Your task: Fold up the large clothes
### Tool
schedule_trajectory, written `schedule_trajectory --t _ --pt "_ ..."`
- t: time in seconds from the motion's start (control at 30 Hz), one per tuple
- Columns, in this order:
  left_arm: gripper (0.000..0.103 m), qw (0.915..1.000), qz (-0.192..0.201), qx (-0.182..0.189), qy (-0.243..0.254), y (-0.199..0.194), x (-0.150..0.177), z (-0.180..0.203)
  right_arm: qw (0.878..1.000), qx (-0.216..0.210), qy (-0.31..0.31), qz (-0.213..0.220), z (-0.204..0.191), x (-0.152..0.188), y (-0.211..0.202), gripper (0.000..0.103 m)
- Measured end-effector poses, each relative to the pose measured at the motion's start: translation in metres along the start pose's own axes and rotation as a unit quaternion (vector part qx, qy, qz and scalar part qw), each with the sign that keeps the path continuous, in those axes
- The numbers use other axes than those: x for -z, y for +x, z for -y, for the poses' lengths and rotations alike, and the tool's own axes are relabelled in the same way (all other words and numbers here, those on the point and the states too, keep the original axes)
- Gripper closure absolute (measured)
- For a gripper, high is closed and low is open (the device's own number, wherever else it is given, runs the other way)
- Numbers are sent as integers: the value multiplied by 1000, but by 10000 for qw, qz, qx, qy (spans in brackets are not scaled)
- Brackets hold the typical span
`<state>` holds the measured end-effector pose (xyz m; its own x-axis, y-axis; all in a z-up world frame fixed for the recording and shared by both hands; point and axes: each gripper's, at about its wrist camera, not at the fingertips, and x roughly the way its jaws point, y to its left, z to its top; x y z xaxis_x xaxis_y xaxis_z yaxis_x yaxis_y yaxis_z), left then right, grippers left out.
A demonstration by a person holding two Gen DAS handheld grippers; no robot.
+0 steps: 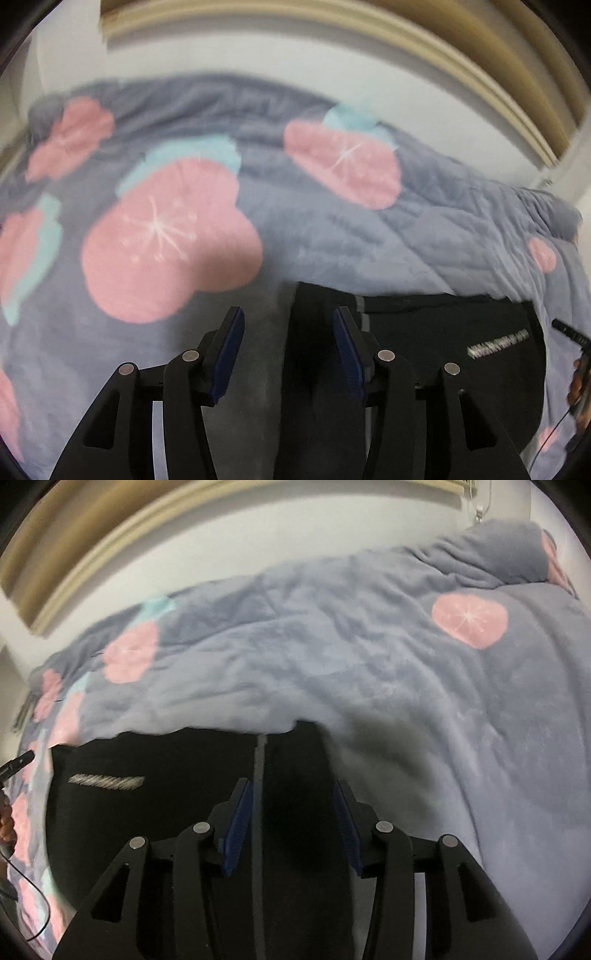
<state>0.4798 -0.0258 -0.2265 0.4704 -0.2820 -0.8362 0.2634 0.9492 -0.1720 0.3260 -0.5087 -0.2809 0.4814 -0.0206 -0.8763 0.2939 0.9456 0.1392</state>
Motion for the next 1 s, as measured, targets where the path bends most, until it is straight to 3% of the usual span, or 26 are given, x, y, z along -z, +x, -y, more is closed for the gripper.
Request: schedule_trajectory --t 0.17,0.27,0.47,0.53,0.63,0.87,1.0 --pt "50 9987 205 213 423 -43 32 46 9990 -172 -416 10 -50 34 -28 55" --pt "49 9974 114 460 543 -51 61 73 9979 -297 -574 -70 -84 60 -30 52" --pt "49 9943 -304 464 910 -18 119 130 9949 -3 -994 -149 -126 84 8 48" --pt "48 9939 -637 346 828 12 131 135 9917 423 -1205 -121 -134 90 29 43" --pt "45 9951 -861 417 262 44 139 123 9881 604 -1397 -204 -137 97 53 38" --pt "40 9956 -834 280 330 49 130 125 9897 613 -1245 -339 -132 97 62 37" --pt "41 9960 -606 638 181 25 117 125 9949 115 -992 -171 -131 87 37 37"
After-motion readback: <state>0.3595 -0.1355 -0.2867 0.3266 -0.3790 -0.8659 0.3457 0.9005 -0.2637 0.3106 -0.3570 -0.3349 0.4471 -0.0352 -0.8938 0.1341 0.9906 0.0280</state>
